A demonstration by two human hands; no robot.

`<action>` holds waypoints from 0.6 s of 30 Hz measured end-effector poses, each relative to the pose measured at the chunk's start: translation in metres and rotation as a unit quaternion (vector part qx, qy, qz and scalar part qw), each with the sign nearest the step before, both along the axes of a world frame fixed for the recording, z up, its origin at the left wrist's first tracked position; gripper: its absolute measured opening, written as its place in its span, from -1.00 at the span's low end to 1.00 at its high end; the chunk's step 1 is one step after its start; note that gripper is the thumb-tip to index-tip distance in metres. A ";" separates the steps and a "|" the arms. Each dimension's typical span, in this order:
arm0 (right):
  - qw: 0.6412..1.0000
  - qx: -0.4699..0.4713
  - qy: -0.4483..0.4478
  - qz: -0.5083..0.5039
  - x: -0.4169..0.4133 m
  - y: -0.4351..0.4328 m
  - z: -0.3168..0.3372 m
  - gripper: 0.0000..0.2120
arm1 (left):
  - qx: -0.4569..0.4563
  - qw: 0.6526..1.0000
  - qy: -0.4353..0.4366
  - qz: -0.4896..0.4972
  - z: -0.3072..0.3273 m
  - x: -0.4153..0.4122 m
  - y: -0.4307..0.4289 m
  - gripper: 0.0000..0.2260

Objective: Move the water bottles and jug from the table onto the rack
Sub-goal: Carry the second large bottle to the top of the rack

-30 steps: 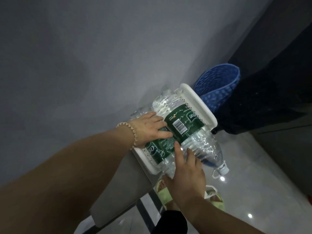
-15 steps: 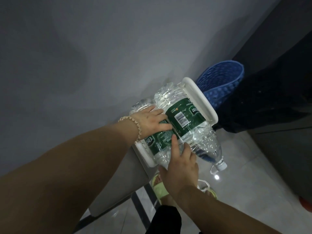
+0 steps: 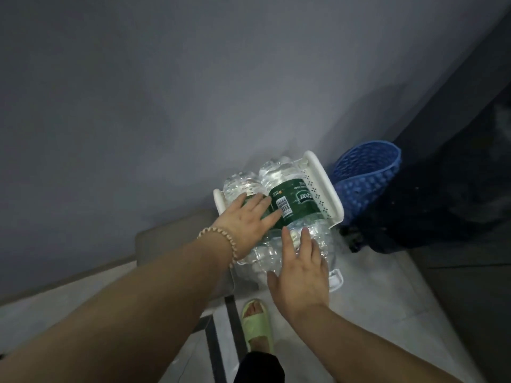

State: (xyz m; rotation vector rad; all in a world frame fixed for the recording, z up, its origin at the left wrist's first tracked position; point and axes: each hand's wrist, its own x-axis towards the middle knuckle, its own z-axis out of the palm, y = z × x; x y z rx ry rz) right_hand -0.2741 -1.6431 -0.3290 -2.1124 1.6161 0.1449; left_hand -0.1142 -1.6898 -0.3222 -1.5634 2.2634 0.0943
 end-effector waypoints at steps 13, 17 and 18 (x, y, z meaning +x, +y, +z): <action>0.973 -0.143 -0.061 0.168 -0.169 0.029 0.115 -0.18 | -0.166 0.948 0.028 0.269 0.124 -0.194 0.137 -0.16; 0.959 -0.183 -0.119 0.183 -0.170 0.045 0.151 -0.18 | -0.231 0.925 0.006 0.302 0.170 -0.211 0.175 -0.19; 0.955 -0.190 -0.130 0.188 -0.170 0.053 0.162 -0.18 | -0.243 0.916 -0.001 0.319 0.182 -0.214 0.190 -0.20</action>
